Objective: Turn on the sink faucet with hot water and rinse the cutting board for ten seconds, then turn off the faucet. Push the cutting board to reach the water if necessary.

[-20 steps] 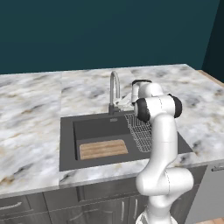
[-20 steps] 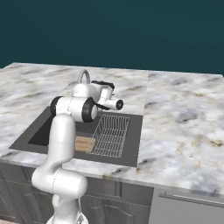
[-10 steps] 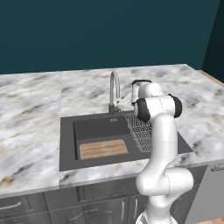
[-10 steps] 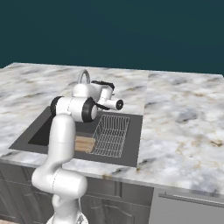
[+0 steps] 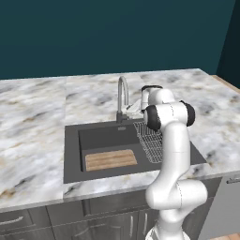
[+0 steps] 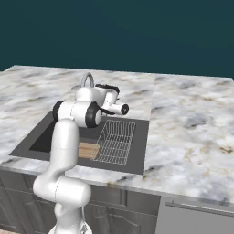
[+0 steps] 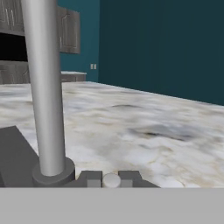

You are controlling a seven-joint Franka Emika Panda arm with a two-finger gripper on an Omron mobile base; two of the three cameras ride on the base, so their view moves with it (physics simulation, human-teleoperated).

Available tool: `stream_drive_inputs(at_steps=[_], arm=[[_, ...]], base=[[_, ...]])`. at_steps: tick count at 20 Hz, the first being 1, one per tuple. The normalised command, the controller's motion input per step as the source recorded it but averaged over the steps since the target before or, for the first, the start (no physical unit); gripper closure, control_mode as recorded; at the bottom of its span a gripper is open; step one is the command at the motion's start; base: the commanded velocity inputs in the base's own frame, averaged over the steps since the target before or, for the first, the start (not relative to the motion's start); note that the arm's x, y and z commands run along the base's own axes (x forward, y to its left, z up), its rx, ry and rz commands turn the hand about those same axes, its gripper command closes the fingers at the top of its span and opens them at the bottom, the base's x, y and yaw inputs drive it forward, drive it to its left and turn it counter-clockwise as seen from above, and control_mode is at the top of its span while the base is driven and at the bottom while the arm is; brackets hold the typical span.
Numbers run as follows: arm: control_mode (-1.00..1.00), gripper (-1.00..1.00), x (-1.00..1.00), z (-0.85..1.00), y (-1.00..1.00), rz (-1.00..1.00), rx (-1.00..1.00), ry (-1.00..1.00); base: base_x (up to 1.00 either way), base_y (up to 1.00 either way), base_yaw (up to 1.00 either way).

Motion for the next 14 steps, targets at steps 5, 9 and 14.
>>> stream_drive_inputs(at_steps=[5, 9, 14], arm=[[-1.0, 1.0, 0.0, 0.0, 0.0, 0.0, 0.0, 0.0], [-1.0, 1.0, 0.0, 0.0, 0.0, 0.0, 0.0, 0.0], [-1.0, 1.0, 0.01, 0.0, 0.02, 0.0, 0.0, 0.0]], base=[[0.0, 0.0, 0.0], [0.0, 0.0, 0.0], [0.0, 0.0, 0.0]])
